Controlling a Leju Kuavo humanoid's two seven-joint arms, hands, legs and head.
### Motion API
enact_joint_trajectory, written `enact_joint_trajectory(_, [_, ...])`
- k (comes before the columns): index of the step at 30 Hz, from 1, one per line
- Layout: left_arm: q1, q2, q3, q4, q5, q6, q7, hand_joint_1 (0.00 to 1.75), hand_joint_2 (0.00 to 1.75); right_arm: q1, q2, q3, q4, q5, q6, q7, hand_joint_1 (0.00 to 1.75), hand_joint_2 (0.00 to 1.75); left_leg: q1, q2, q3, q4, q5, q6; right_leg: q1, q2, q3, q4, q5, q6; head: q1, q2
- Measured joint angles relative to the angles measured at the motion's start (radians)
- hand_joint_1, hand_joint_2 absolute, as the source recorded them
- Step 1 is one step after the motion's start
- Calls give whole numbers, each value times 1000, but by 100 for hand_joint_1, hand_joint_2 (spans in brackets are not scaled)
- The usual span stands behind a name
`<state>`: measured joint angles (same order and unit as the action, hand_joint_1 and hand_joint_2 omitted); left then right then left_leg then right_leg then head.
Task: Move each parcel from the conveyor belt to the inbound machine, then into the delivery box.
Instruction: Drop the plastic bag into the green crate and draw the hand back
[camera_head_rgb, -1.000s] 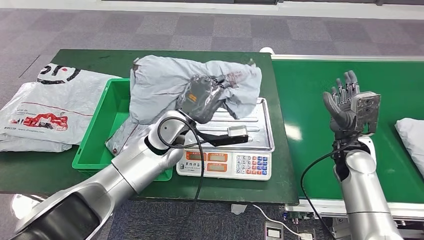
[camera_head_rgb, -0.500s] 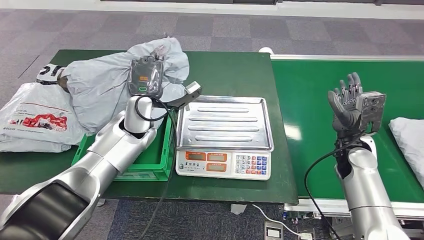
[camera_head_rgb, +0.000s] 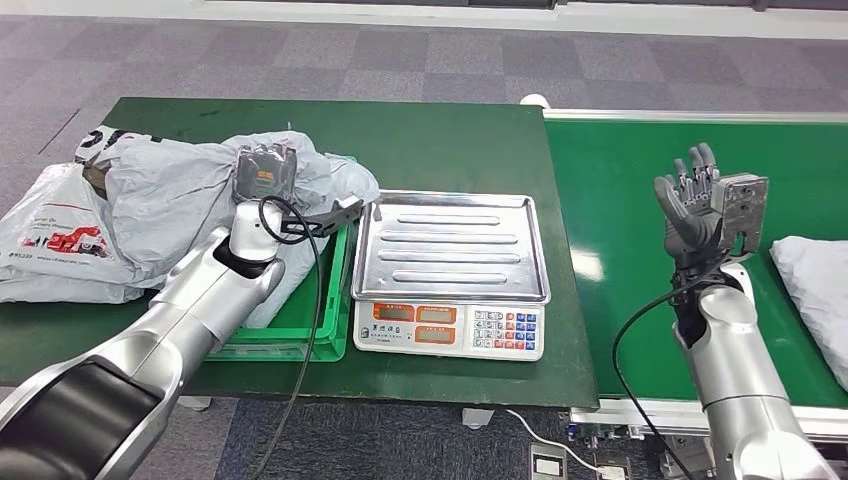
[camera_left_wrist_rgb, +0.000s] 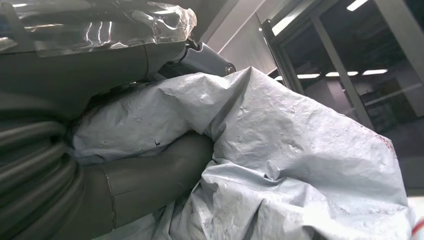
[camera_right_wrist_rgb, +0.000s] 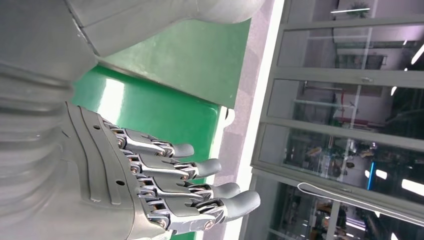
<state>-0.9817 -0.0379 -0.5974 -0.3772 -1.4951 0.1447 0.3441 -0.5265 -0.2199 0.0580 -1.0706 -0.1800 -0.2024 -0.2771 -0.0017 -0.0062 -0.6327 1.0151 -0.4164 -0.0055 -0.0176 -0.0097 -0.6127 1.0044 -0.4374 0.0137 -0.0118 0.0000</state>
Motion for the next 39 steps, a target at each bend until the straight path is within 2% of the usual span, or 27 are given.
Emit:
enact_joint_trajectory(1, [0, 0, 0, 2, -4, -16, -4, 19, 175, -1, -3, 0, 4, -3, 3, 0, 0, 44, 0, 0, 0, 0, 0, 0, 0, 0, 0, 0, 0, 0, 0, 0])
enact_joint_trajectory(2, [0, 0, 0, 4, -8, -30, -10, 0, 175, -3, -6, 0, 8, -6, 6, 1, 0, 0, 0, 0, 0, 0, 0, 0, 0, 0, 0, 0, 0, 0, 0, 0])
enact_joint_trajectory(3, [0, 0, 0, 5, -10, -39, -16, 0, 175, -3, -11, 0, 11, -10, 9, 2, 0, 0, 0, 0, 0, 0, 0, 0, 0, 0, 0, 0, 0, 0, 0, 0])
enact_joint_trajectory(7, [0, -9, 6, 5, 26, -18, -44, 0, 175, 1, -30, 0, 17, -16, 15, 12, 0, 175, 0, 0, 0, 0, 0, 0, 0, -1, 0, 0, 0, 0, 0, 0])
enact_joint_trajectory(12, [0, -36, 42, 0, 94, 1, -90, 0, 175, 15, -34, 0, 16, 6, 18, 37, 0, 175, 0, 0, 0, 0, 0, 0, 0, -1, 0, 0, 0, 0, 0, 0])
enact_joint_trajectory(16, [-1, -52, 68, -10, 118, 38, -100, 0, 175, 30, -36, 0, 13, 13, 15, 45, 0, 0, 0, 0, 0, 0, 0, 0, 0, 0, 0, 0, 0, 0, 0, 0])
enact_joint_trajectory(23, [-12, -69, 115, -21, 171, 99, -142, 0, 175, 57, -39, 0, -17, 52, -4, 52, 0, 0, 0, 0, 0, 0, 0, 0, 0, 0, 0, 0, 0, 0, 0, 0])
enact_joint_trajectory(39, [-19, -82, 163, -31, 198, 104, -169, 0, 175, 74, -38, 0, -48, 76, -12, 60, 0, 0, 0, 0, 0, 0, 0, 0, 0, 0, 0, 0, 0, 0, 0, 0])
